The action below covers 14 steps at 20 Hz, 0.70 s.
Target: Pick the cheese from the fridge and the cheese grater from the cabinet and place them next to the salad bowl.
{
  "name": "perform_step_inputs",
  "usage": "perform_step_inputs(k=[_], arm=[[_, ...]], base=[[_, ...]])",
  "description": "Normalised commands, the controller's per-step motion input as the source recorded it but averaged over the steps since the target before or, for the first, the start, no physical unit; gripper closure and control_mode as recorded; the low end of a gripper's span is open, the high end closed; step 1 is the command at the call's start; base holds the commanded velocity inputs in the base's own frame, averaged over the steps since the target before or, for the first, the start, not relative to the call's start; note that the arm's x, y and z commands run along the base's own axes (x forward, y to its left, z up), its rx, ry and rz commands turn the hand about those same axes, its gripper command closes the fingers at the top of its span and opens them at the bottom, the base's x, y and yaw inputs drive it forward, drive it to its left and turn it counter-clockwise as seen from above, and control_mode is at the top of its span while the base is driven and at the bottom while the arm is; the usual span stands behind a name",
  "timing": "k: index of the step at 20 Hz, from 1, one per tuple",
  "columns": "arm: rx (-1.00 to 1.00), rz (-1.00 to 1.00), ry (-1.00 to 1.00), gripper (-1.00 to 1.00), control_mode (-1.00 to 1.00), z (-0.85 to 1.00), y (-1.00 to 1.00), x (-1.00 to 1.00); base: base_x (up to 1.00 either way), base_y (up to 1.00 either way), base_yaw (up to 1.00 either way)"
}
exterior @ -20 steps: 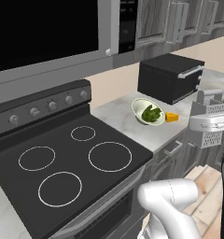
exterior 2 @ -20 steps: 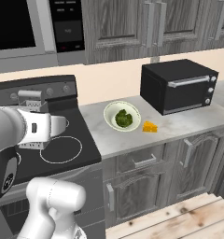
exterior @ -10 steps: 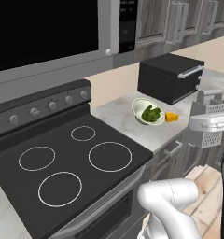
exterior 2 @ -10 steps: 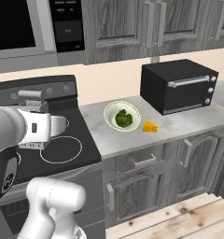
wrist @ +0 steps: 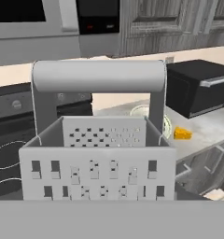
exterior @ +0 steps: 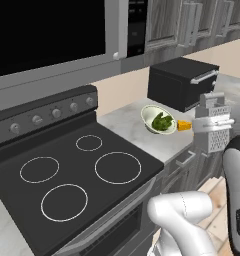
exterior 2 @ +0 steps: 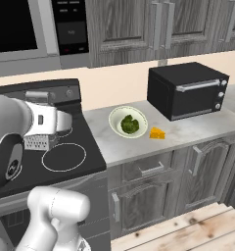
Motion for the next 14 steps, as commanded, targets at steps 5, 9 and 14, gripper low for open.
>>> perform_step_inputs(k=[5,9,14], arm=[[-0.09,0.0,0.38,1.0,-1.0,0.18,0.06,0.43],[-0.02,0.0,0.11,1.0,-1.0,-0.29,-0.11,0.06],[0.0,0.11,0.04,1.0,-1.0,-0.36,-0.4,0.58]], base=[[0.0,0.0,0.0],[0.0,0.0,0.0],[0.0,0.0,0.0]])
